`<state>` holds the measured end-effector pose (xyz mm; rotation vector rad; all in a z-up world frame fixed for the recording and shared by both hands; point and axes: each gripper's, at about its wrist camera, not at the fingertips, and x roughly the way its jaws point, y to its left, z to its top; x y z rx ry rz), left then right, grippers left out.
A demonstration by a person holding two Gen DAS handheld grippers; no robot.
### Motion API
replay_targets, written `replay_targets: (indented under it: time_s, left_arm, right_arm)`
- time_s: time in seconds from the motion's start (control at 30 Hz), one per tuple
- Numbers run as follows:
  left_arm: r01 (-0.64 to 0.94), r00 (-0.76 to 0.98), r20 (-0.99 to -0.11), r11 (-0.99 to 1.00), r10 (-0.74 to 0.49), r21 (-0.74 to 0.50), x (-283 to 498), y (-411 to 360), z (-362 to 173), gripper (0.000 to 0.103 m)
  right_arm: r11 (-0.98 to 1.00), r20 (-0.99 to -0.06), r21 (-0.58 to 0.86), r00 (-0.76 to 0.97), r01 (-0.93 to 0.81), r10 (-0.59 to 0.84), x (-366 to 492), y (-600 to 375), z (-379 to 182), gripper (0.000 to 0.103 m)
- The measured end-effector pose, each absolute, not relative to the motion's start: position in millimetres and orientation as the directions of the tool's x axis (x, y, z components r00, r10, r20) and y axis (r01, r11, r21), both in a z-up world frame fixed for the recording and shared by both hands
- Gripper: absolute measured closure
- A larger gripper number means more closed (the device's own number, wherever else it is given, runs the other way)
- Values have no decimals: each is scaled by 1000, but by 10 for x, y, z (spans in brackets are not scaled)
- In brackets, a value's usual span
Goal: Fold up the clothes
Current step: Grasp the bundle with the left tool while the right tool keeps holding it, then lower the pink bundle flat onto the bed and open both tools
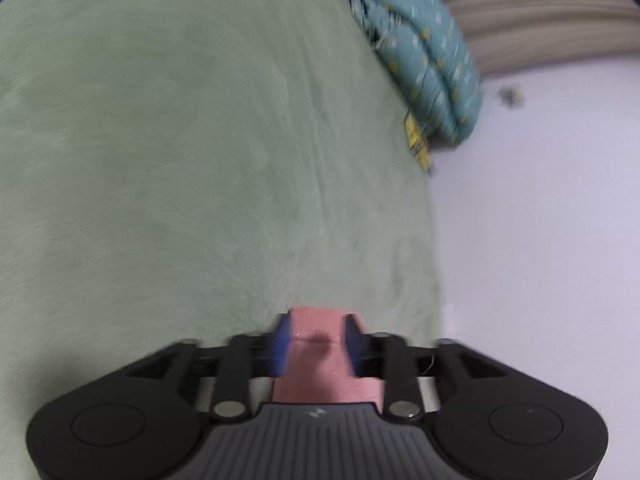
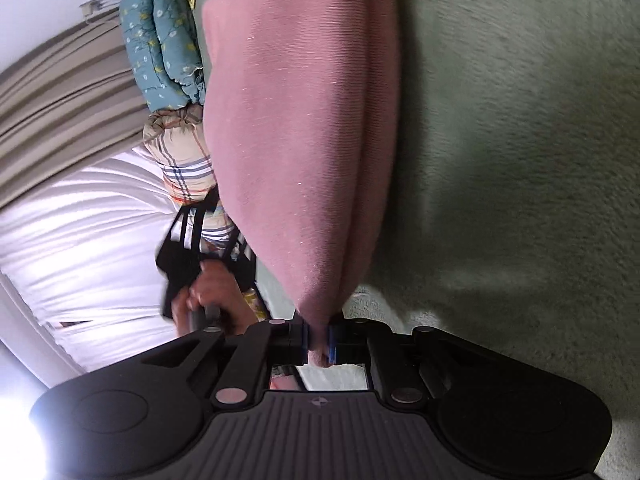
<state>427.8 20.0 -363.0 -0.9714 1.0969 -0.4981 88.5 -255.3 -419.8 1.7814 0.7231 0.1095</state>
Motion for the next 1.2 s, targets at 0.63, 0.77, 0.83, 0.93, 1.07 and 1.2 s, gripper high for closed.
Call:
replay_targets:
  time_s: [0.63,0.77,0.83,0.93,1.07,1.2]
  left_arm:
    - [9,296,-642,674,-708,-739,4309,-438,-3849,85]
    - [2,271,-635,660,-724,-751,4384,-402,-3854,85]
    - [17,282,-624,654,-729,-757,4407,-323,-3751,83]
    - [40,301,-628,667,-718,-744,4428,-240,-3639,81]
    - [-16,473,-637,717,-609,-697,4500,-82,-3399,84]
    - [-132,530,-551,579,-645,-805,4694,208,-3221,78]
  right_arm:
    - [-41,-342,910,801,413,491,916,-2485,-4262,95]
    - [16,-353,919,802,395,482,923,-2441,-4218,95]
    - [-10,-334,922,810,386,482,880,-2461,-4241,95]
    - [6,-327,929,813,371,482,815,-2473,-4253,95]
    - [17,-333,928,811,371,481,895,-2476,-4258,95]
    - [6,-323,931,815,366,481,885,-2503,-4288,95]
